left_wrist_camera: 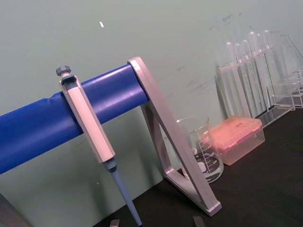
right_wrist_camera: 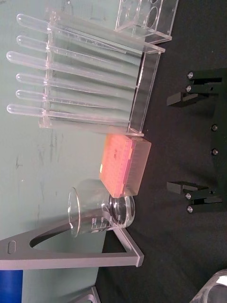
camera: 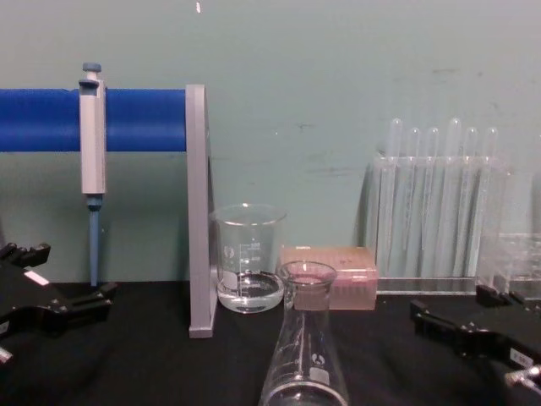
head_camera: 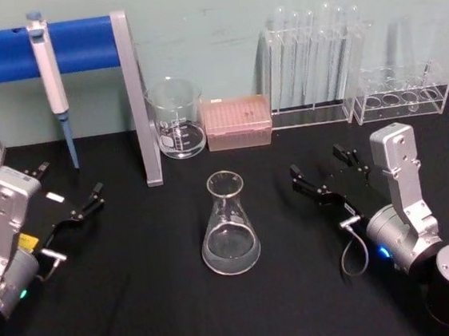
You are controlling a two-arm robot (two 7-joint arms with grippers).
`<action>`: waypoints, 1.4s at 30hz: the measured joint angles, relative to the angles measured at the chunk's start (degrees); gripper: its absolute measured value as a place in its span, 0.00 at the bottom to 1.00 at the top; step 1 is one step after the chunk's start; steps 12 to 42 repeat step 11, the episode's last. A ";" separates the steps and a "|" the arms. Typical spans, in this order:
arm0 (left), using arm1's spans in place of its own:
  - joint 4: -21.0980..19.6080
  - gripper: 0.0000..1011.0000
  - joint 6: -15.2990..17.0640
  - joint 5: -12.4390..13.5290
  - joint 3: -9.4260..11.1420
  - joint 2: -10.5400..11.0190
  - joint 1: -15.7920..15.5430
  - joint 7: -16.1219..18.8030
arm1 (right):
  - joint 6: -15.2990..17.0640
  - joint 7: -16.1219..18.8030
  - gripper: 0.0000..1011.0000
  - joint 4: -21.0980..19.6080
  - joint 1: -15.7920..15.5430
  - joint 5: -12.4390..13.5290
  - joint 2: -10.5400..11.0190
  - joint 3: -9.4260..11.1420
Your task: Grasp the erlenmeyer flask with one hand, shake it three times, then place it back.
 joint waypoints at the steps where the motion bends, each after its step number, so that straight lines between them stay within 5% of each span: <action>1: 0.00 0.99 0.00 0.00 0.00 0.00 0.00 0.00 | 0.00 0.00 0.99 0.00 0.00 0.00 0.00 0.00; 42: 0.00 0.99 0.00 0.00 0.00 0.00 0.00 0.00 | 0.00 0.00 0.99 0.00 0.00 0.00 0.00 0.00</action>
